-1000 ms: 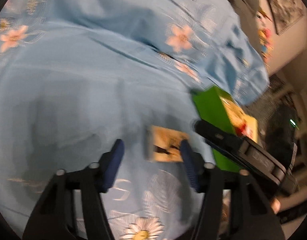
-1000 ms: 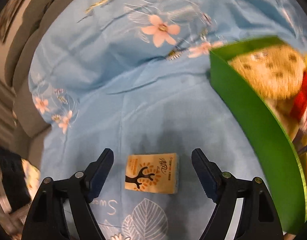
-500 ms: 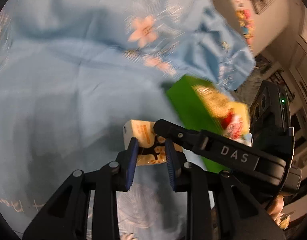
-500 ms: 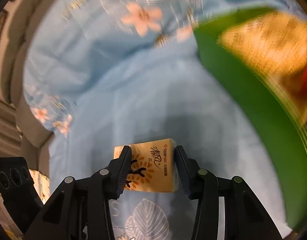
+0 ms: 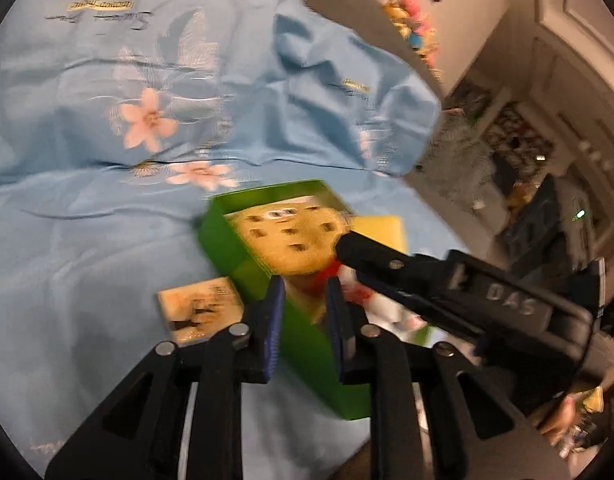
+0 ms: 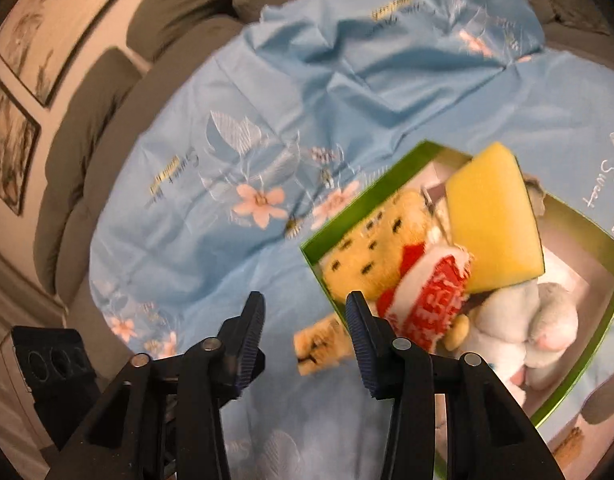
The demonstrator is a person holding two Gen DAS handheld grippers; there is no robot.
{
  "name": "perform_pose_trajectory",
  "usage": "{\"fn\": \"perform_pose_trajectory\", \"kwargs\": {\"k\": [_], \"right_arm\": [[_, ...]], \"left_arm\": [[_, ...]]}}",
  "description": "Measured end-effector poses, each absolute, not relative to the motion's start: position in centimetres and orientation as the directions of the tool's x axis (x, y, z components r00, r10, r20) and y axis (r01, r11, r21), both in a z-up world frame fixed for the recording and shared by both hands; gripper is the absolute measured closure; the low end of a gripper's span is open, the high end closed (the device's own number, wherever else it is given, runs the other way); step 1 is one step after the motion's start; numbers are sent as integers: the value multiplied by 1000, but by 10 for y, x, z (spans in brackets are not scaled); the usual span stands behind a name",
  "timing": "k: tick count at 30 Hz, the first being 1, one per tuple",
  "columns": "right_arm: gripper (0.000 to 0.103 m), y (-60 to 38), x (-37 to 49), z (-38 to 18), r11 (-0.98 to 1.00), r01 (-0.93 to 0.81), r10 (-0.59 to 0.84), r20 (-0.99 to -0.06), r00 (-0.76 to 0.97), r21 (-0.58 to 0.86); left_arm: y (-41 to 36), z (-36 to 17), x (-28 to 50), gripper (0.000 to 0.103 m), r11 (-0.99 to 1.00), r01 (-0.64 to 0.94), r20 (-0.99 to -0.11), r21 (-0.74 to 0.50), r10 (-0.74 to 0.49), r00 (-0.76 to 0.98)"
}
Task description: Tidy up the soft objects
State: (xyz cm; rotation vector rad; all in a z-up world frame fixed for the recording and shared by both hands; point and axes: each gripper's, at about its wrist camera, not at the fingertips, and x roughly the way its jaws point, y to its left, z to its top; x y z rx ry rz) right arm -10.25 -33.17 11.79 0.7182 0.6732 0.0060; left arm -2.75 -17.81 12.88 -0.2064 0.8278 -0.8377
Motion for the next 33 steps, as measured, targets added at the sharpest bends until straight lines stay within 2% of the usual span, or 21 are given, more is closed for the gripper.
{"fn": "perform_pose_trajectory", "kwargs": {"k": [1,2,3,5,8,11,14,16,19,21,23,24,27,30,33], "right_arm": [[58,-331,-99,116,769,210,243,-580,778,604],[58,-329,-96,114,773,206,254,-590,767,600],[56,-326,-93,112,775,201,267,-597,756,600],[52,-319,-92,110,777,182,289,-599,747,603],[43,-312,-95,114,787,163,291,-590,753,595],[42,-310,-95,116,795,167,271,-588,762,583],[42,-313,-95,116,792,174,266,-587,765,585],[42,-316,-96,116,790,180,259,-586,768,586],[42,-321,-98,117,792,192,242,-586,773,580],[42,-323,-98,117,793,201,230,-587,776,576],[42,-324,-97,116,793,205,226,-590,775,574],[42,-324,-96,115,792,203,230,-591,773,575],[42,-326,-92,112,793,212,232,-605,762,572],[42,-328,-91,110,789,219,233,-609,758,574],[42,-329,-96,113,786,212,234,-597,768,581]], "left_arm": [[-178,127,-28,69,693,564,-581,-449,-706,405],[-176,124,-27,45,723,544,-597,-426,-676,431],[-172,120,-26,27,754,519,-616,-403,-643,455],[-157,108,-18,21,804,457,-639,-380,-586,499],[-142,84,-3,21,830,400,-664,-389,-554,502],[-138,56,14,21,820,353,-706,-451,-570,420],[-150,39,20,21,767,355,-686,-535,-640,347],[-163,36,20,21,781,381,-704,-495,-618,351],[-182,25,23,21,836,402,-764,-373,-523,379],[-188,15,28,20,843,395,-783,-366,-508,359],[-191,15,30,22,848,392,-774,-357,-504,384],[-192,14,31,30,853,392,-776,-345,-494,392],[-193,11,34,35,882,376,-778,-284,-441,447],[-188,16,30,36,873,387,-765,-297,-460,451],[-178,43,15,35,861,395,-719,-321,-493,489]]}}
